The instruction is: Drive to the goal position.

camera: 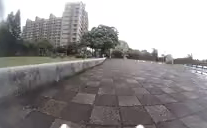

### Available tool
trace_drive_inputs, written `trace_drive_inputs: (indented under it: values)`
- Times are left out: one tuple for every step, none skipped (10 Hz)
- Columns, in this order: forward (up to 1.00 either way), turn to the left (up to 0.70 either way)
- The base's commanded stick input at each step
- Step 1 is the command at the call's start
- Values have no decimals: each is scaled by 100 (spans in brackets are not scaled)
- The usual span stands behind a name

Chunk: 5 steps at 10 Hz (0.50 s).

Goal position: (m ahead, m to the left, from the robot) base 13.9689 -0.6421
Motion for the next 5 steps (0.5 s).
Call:
trace_drive_inputs:
  values:
    - [85,-33]
    - [85,-33]
    - [85,-33]
    - [85,-33]
    - [85,-33]
